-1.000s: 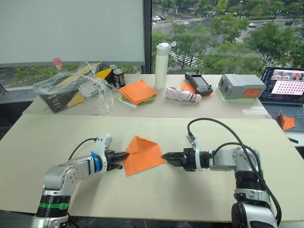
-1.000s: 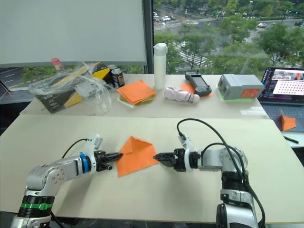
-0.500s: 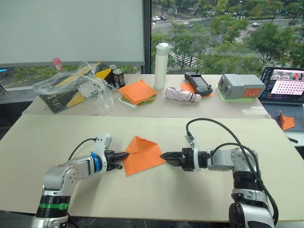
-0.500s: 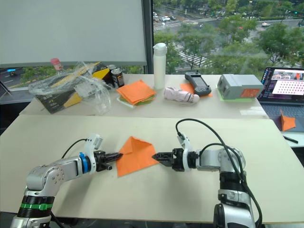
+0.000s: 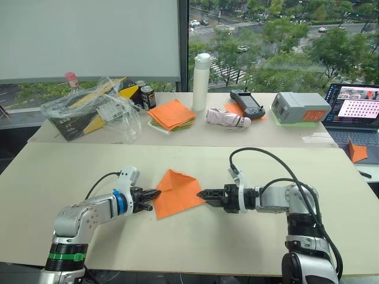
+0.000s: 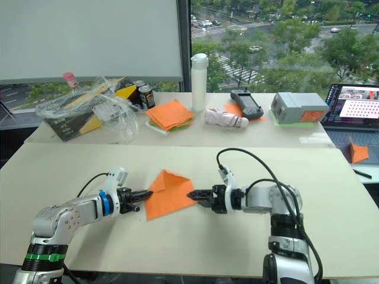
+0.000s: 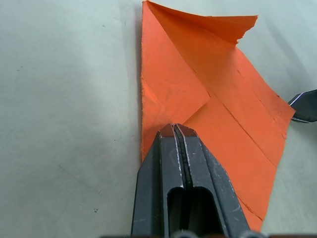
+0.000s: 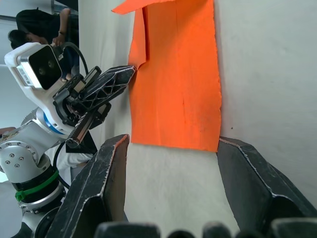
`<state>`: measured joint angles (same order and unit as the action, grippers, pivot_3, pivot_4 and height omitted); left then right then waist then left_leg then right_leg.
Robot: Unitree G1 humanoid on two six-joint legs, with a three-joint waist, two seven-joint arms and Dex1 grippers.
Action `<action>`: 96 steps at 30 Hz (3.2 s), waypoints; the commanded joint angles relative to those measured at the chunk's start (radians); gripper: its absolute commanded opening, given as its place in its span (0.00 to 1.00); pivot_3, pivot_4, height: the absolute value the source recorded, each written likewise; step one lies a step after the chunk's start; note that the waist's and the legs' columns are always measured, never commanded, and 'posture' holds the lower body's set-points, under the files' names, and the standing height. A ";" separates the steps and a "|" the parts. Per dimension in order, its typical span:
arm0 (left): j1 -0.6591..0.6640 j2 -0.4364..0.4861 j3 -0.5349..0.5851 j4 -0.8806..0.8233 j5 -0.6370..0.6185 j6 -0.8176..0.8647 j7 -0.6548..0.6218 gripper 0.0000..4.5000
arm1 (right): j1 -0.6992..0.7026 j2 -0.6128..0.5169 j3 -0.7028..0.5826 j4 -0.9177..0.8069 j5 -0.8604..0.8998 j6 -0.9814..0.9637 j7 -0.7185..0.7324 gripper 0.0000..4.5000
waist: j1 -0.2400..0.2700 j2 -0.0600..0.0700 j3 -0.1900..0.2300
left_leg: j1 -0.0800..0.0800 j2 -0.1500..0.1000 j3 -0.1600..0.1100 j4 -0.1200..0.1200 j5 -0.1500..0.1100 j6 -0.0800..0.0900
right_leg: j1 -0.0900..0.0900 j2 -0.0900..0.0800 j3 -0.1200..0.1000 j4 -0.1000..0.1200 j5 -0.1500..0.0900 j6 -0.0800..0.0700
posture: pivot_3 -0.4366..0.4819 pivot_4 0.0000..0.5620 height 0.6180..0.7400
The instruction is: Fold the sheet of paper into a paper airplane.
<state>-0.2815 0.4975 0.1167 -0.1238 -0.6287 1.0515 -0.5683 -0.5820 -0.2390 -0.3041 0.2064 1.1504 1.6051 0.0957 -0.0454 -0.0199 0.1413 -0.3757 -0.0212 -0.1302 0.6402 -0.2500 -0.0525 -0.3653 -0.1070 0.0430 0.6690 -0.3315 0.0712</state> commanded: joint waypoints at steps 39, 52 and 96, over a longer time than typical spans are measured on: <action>0.013 -0.002 -0.026 0.041 0.027 0.023 0.028 0.00 | 0.000 -0.177 0.404 -0.411 -0.327 -0.312 0.342 0.01 | 0.003 0.001 0.001 | -0.002 0.000 0.000 0.000 0.000 0.000 | -0.001 0.000 0.000 -0.002 0.000 0.000 | 0.48 0.27 1.00; 0.016 -0.008 -0.021 0.038 0.027 0.024 0.031 0.00 | -0.065 -0.252 0.549 -0.475 -0.546 -0.516 0.442 0.01 | 0.005 0.001 0.001 | -0.003 0.000 -0.001 0.000 0.000 0.000 | -0.001 0.000 -0.001 -0.002 0.000 0.000 | 0.48 0.27 1.00; -0.064 -0.099 0.026 0.074 0.039 0.007 0.129 0.00 | -0.092 -0.236 0.719 -0.500 -0.917 -0.620 0.493 0.01 | 0.004 0.000 0.001 | -0.006 -0.001 -0.002 0.000 0.000 0.000 | -0.004 -0.001 -0.001 -0.003 0.000 0.000 | 0.48 0.27 1.00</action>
<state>-0.3494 0.3984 0.1535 -0.0794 -0.6256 1.0596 -0.4710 -0.6640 -0.4815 0.4406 -0.2525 0.2373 0.9744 0.5876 -0.0414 -0.0194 0.1425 -0.3817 -0.0218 -0.1317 0.6407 -0.2499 -0.0526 -0.3696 -0.1075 0.0418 0.6661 -0.3314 0.0712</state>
